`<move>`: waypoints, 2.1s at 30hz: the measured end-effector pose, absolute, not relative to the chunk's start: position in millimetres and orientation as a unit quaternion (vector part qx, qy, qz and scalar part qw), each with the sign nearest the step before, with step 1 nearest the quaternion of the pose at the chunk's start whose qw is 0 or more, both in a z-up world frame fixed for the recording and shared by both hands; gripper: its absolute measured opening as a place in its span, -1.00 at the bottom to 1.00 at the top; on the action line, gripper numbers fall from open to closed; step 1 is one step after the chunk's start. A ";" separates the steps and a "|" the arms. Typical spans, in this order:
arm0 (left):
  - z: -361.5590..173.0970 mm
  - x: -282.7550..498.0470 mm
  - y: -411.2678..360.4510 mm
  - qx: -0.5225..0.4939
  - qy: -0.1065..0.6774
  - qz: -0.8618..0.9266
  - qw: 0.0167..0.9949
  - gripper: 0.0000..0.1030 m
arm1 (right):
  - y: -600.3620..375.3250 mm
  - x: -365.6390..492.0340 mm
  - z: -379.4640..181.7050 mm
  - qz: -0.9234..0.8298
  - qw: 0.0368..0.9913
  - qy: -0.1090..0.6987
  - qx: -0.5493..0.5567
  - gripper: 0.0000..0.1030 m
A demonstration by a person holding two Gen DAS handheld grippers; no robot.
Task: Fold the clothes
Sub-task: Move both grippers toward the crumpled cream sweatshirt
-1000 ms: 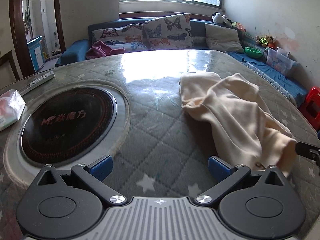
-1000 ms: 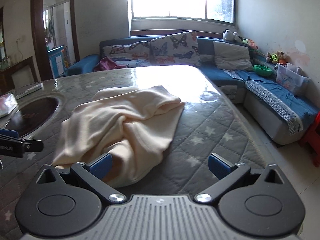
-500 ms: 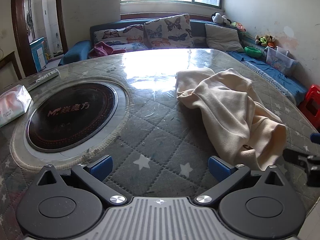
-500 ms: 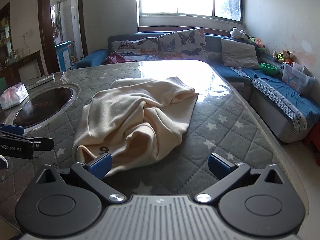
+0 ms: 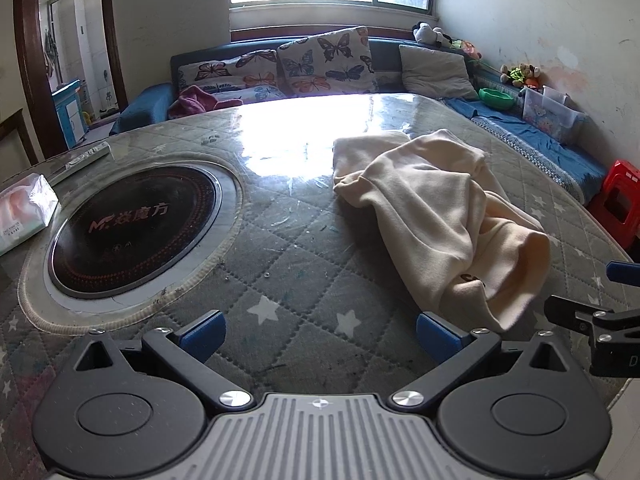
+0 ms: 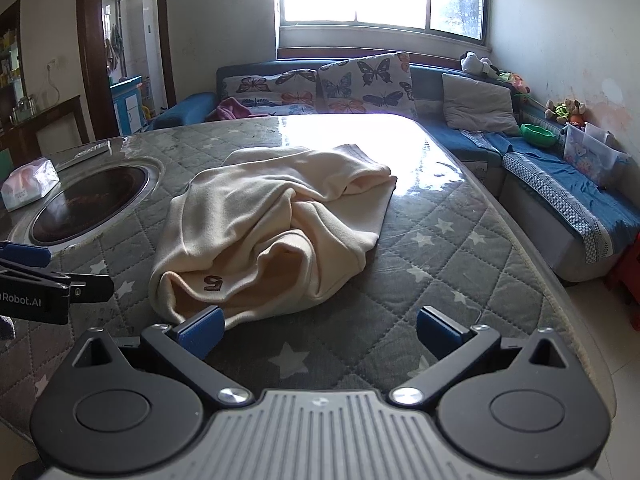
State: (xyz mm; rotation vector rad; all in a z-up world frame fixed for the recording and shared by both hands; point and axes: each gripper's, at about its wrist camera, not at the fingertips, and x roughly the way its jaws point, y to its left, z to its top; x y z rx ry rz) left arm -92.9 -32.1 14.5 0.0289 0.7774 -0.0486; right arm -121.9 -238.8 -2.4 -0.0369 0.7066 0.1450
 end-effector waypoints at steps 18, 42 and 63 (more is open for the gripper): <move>11.9 -100.7 -51.2 0.050 0.393 -0.030 0.918 1.00 | -237.2 -128.2 -0.4 0.078 0.934 0.348 -0.022 1.00; 14.8 -105.6 -55.6 0.051 0.399 -0.035 0.915 1.00 | -228.9 -131.4 -4.2 0.093 0.929 0.358 -0.028 1.00; 17.2 -101.8 -55.2 0.055 0.394 -0.031 0.917 1.00 | -226.3 -130.9 1.9 0.094 0.933 0.347 -0.025 1.00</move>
